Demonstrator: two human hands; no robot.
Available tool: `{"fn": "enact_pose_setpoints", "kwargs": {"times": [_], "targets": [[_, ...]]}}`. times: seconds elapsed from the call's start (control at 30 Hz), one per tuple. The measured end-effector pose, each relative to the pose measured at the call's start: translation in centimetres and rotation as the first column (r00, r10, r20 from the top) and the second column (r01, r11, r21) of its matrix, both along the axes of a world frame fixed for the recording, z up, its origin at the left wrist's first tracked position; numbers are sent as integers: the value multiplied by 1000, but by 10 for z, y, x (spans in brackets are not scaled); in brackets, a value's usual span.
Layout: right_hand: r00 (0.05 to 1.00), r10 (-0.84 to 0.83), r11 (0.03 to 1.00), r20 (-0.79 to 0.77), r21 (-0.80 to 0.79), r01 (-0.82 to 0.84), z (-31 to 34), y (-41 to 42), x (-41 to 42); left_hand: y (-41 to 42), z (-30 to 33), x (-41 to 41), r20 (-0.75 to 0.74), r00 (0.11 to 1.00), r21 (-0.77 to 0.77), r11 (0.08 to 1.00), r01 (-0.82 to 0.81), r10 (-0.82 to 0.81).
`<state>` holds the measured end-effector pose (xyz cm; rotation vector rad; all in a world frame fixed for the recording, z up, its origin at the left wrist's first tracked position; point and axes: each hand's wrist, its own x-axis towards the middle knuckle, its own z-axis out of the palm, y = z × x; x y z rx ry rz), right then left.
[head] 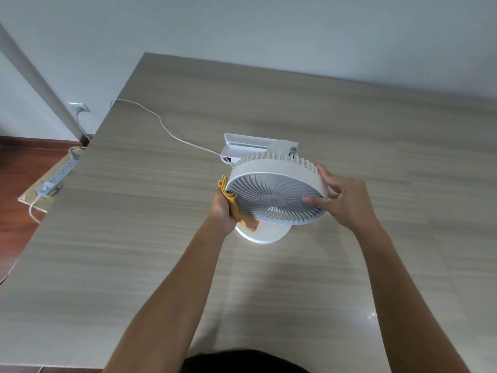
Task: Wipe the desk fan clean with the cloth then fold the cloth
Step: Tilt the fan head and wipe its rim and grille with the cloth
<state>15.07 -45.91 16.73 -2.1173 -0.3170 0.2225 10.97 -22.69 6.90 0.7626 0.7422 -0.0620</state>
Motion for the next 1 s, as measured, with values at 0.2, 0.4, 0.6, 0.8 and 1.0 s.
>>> {"fn": "enact_pose_setpoints", "kwargs": {"times": [0.2,0.4,0.6,0.8,1.0], "targets": [[999,30,998,35,-57,-28,0,-2,1,-1,38,3,-44,998,538,843,-17,47],[997,54,994,48,-102,-49,-1,-4,7,-34,74,8,156,970,986,78,-144,-187],[997,49,994,64,-101,-42,-4,-10,7,-66,79,15,153,898,825,-448,-345,-412],[998,52,998,33,-36,-51,-2,-5,8,-15,59,9,270,909,959,7,-282,-318],[998,69,997,3,-17,-69,2,-6,12,-4,18,-6,-20,999,434,901,-19,31]]}}
